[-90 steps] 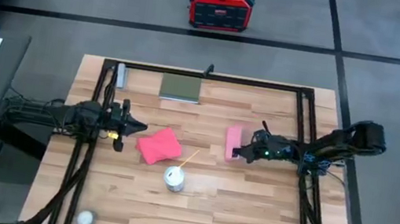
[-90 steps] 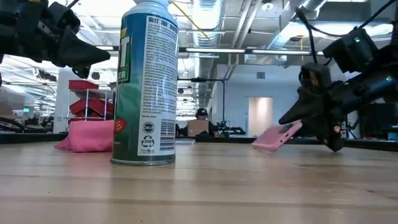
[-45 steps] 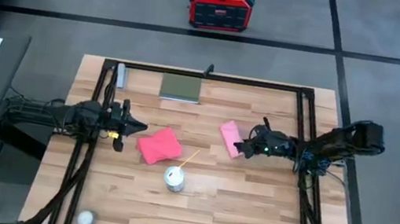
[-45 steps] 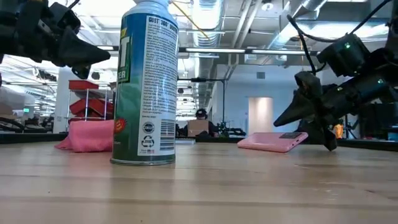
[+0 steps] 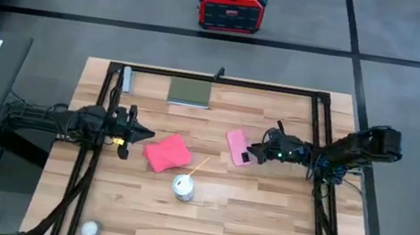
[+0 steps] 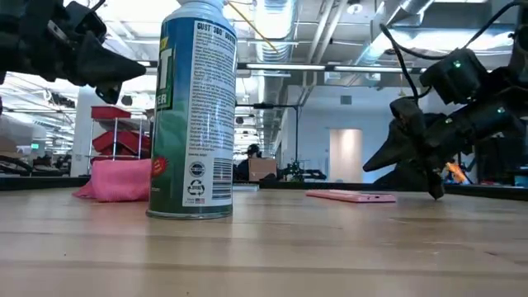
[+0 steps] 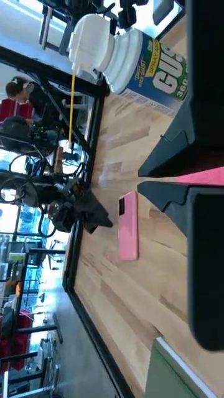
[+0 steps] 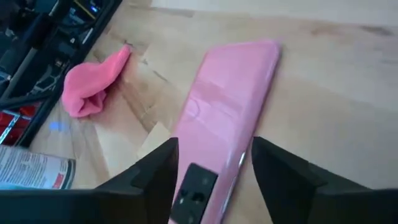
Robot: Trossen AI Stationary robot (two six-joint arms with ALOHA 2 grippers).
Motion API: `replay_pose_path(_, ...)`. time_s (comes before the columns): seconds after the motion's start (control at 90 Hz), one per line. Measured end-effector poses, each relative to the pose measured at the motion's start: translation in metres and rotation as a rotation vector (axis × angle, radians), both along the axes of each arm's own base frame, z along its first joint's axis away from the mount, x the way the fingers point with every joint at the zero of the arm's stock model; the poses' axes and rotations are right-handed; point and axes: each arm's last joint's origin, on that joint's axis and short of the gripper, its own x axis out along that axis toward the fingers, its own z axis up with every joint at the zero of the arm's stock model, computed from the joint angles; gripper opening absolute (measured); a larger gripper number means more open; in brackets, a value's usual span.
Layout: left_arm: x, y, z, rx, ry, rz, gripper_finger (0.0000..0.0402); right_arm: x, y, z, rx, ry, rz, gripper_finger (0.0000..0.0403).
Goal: Apply microfiber cloth
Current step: Wipe the back of the pink cellphone with the pink microfiber towel, then return to Home Position
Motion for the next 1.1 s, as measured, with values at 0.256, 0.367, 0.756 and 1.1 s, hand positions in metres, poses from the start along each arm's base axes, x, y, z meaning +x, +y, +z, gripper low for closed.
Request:
replay_pose_path(0.256,0.000,-0.002,0.002,0.048,-0.019,-0.057,0.0000,0.013,-0.004,0.018,-0.265,-0.085,0.096,0.0090)
replay_pose_path(0.367,0.000,-0.002,0.003,0.098,-0.034,-0.080,0.0000,0.020,-0.008,0.031,-0.436,-0.147,0.142,0.0014)
replay_pose_path(0.756,-0.015,-0.002,0.009,0.168,-0.110,-0.039,0.0000,-0.021,-0.005,0.069,-0.712,-0.274,0.149,0.0000)
replay_pose_path(1.1,-0.020,-0.001,0.006,0.199,-0.090,-0.019,0.0000,-0.052,0.008,0.081,-0.850,-0.234,0.138,0.0000)
